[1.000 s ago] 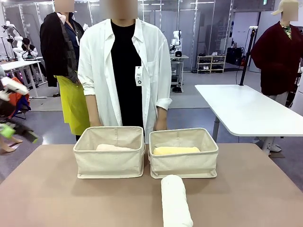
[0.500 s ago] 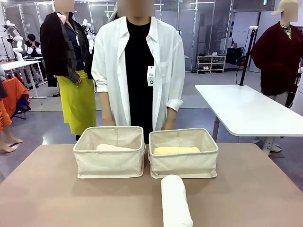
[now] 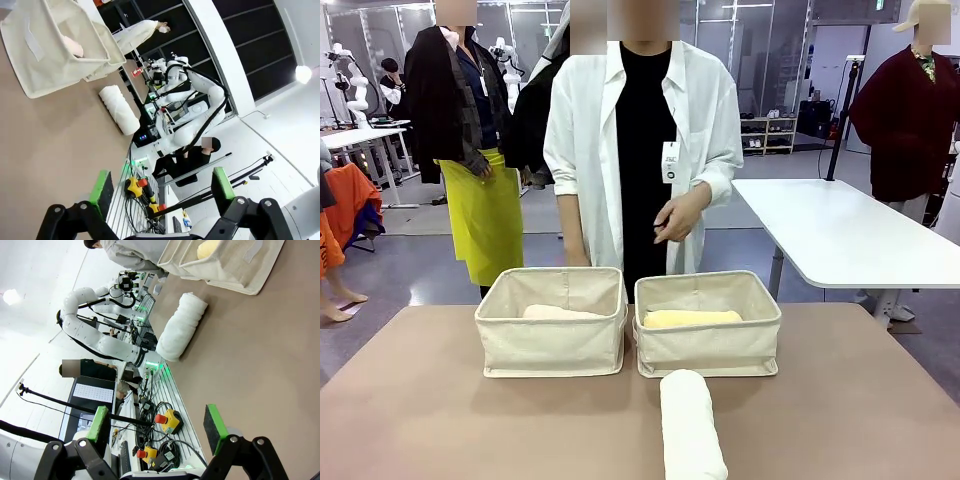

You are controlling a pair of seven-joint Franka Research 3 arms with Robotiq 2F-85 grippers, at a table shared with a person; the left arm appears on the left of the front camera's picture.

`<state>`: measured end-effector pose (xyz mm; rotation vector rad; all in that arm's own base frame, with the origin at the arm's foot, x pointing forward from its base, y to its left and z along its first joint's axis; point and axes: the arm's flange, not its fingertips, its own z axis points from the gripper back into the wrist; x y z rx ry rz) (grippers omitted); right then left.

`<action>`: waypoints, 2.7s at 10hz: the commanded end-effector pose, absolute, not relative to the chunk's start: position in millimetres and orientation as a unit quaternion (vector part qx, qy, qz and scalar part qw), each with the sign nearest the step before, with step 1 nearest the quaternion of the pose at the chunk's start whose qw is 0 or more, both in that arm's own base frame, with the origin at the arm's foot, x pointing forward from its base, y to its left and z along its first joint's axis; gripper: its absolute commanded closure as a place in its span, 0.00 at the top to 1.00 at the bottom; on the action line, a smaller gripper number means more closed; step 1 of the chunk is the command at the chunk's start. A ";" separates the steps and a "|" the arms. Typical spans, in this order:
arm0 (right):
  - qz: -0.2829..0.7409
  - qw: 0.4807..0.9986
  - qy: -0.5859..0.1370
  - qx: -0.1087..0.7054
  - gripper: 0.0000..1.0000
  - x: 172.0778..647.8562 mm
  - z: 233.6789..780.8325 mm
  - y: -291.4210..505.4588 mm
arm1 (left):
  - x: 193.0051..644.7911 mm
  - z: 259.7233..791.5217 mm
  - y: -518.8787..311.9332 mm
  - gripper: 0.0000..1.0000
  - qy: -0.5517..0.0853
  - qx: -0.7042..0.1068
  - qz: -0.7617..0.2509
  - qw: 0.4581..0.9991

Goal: Divide the towels into two baskets.
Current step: Pick up one hotel-folded towel from the bottom of the table and place it in the Fabric basket indicated by the person.

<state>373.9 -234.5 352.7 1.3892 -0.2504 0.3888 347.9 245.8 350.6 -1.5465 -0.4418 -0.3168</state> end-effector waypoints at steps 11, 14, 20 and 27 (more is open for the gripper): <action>0.192 0.776 -0.072 0.596 0.95 398.5 393.3 -181.8 | 338.6 345.0 248.4 1.00 -0.195 -0.690 -0.136 0.683; 0.200 0.825 -0.007 0.528 0.95 424.9 429.3 -85.4 | 338.6 345.0 248.4 1.00 -0.195 -0.690 -0.136 0.683; 0.094 0.917 -0.030 0.388 0.95 413.2 414.4 105.5 | 338.6 345.0 248.4 1.00 -0.195 -0.690 -0.136 0.683; 0.045 0.959 -0.028 0.280 0.95 408.3 351.3 215.8 | 338.6 345.0 248.4 1.00 -0.195 -0.690 -0.136 0.683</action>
